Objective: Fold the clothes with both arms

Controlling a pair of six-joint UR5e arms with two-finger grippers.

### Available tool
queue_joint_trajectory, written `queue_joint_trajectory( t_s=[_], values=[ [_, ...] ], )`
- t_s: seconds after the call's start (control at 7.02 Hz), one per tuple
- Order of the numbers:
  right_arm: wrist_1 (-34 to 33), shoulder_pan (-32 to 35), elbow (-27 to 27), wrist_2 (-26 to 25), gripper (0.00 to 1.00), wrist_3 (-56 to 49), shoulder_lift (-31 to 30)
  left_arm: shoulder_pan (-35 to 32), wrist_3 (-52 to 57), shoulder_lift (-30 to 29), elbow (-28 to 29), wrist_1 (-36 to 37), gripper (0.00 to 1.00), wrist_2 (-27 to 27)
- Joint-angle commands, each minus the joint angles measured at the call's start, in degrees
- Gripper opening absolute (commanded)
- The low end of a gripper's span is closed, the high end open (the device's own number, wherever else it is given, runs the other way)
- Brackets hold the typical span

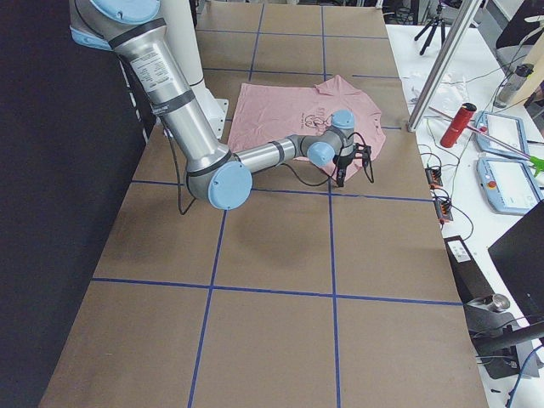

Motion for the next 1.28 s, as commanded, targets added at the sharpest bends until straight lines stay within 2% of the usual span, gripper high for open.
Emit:
queue_joint_trajectory(
  t_s=[0.0, 0.14, 0.71, 0.85, 1.14],
  values=[
    [0.0, -0.15, -0.13, 0.04, 0.24, 0.02, -0.02, 0.0, 0.0, 0.0, -0.01, 0.0, 1.0, -0.05],
    [0.0, -0.15, -0.13, 0.04, 0.0, -0.15, -0.11, 0.0, 0.0, 0.0, -0.01, 0.0, 1.0, -0.05],
    [-0.7, -0.59, 3.38, 0.56, 0.0, 1.59, 2.95, 0.0, 0.0, 0.09, -0.36, 0.0, 1.0, -0.05],
    [-0.96, -2.85, 2.77, 0.04, 0.0, 6.91, 5.23, 0.0, 0.0, 0.09, -0.36, 0.0, 1.0, -0.05],
    [-0.71, -5.68, -5.19, -3.99, 0.0, 11.88, 13.48, -0.09, 0.0, 0.18, -0.88, 0.0, 1.0, -0.05]
  ],
)
